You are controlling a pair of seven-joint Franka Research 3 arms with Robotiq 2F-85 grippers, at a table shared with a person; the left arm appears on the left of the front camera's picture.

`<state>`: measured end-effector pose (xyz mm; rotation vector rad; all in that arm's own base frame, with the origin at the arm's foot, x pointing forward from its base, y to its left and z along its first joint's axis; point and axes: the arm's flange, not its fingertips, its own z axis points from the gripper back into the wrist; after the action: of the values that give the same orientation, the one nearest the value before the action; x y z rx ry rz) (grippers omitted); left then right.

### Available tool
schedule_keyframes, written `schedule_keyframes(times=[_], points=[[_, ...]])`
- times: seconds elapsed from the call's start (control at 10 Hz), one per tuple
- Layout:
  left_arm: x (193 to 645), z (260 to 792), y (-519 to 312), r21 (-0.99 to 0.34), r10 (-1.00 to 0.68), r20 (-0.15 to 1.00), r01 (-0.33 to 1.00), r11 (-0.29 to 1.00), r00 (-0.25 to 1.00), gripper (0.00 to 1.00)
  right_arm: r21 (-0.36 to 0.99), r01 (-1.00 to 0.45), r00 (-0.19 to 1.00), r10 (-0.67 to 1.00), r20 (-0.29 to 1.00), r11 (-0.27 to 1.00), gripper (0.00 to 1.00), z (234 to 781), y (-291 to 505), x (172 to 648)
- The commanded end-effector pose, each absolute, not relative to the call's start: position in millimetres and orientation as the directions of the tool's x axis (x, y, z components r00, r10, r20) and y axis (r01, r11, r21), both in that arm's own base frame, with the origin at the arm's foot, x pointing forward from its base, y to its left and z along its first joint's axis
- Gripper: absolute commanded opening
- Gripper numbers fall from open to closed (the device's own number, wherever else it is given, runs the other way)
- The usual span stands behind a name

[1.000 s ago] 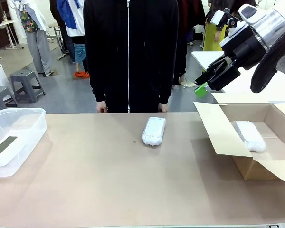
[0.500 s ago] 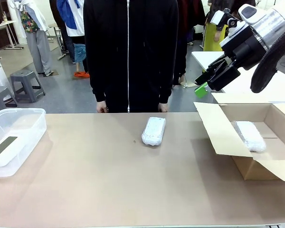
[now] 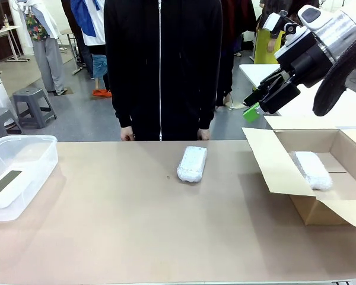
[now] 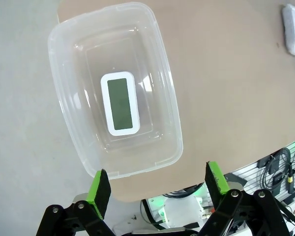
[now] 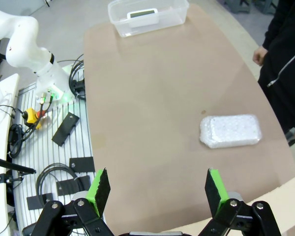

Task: Separate and place wrapped and unwrapped clocks.
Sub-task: If the picked Digital clock is wrapped, place it in the Package Box ; if not, place it in the Organizing box, then pick up the Digital clock indicated by the person.

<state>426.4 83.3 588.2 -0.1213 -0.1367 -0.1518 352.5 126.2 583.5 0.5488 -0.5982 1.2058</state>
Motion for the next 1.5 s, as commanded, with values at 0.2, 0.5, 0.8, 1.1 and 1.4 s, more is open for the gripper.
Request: schedule_keyframes(times=[0.2,0.5,0.8,1.1,1.4], points=[[424.9,590.5,83.2,-0.108,-0.143,0.152,0.160,0.981,0.978,1.00,0.070,-0.966,0.227,0.689,0.688,0.249,1.00,583.9,125.9,353.3],[424.9,590.5,83.2,-0.108,-0.143,0.152,0.160,0.981,0.978,1.00,0.070,-0.966,0.227,0.689,0.688,0.249,1.00,583.9,125.9,353.3],[424.9,590.5,83.2,-0.108,-0.143,0.152,0.160,0.981,0.978,1.00,0.070,-0.966,0.227,0.689,0.688,0.249,1.00,583.9,125.9,353.3],[424.9,590.5,83.2,-0.108,-0.143,0.152,0.160,0.981,0.978,1.00,0.070,-0.966,0.227,0.689,0.688,0.249,1.00,583.9,125.9,353.3],[414.6,611.5,3.8,-0.198,-0.344,0.171,0.374,0.906,0.923,1.00,0.070,-0.966,0.227,0.689,0.688,0.249,1.00,583.9,125.9,353.3]])
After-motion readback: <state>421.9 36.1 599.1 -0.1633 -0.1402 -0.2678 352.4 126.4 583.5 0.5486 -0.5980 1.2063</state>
